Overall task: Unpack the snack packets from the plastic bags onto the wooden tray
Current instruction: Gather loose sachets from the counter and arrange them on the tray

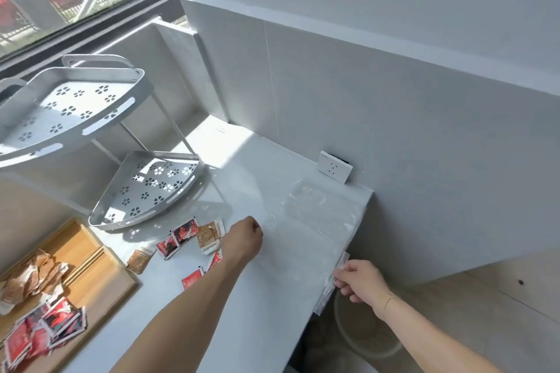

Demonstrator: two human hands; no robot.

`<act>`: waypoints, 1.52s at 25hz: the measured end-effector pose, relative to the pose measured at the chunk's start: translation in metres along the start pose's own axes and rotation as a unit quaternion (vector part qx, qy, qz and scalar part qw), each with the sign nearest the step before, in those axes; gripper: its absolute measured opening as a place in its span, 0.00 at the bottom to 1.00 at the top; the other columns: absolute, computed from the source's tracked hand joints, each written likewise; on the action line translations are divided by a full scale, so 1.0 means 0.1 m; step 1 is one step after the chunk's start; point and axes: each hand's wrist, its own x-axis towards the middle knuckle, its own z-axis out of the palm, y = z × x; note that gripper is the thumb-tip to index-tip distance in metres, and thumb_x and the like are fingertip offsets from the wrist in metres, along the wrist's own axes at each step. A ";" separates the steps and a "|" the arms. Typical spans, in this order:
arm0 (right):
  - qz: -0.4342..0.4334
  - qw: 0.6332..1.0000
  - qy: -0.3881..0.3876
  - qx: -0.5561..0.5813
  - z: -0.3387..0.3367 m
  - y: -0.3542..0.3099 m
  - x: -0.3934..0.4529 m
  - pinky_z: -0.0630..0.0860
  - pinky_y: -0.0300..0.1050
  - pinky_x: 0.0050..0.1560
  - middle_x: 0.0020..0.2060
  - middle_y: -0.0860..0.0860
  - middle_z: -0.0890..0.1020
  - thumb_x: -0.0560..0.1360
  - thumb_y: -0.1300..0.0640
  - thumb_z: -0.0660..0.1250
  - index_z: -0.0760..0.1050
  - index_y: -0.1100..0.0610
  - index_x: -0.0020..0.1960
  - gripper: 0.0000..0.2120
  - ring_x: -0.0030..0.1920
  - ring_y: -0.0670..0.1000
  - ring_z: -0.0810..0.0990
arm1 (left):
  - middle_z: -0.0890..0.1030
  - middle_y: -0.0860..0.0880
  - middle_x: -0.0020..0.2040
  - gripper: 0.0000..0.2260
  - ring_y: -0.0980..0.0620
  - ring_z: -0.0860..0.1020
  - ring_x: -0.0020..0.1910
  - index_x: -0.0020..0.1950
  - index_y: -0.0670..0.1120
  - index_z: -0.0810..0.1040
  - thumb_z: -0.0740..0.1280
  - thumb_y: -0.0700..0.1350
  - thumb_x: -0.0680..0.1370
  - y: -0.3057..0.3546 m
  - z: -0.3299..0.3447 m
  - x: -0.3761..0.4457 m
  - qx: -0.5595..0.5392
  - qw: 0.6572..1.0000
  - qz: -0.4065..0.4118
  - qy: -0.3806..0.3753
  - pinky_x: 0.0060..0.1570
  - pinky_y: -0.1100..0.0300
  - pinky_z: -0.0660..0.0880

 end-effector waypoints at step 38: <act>-0.412 0.696 -0.048 -0.586 1.85 -1.41 -0.08 0.72 0.48 0.46 0.55 0.52 0.78 0.76 0.42 0.62 0.75 0.52 0.59 0.18 0.56 0.55 0.77 | 0.74 0.49 0.65 0.29 0.47 0.71 0.64 0.70 0.56 0.70 0.70 0.62 0.71 -1.81 -0.36 -1.05 0.008 0.988 -0.149 0.030 0.58 0.49 0.70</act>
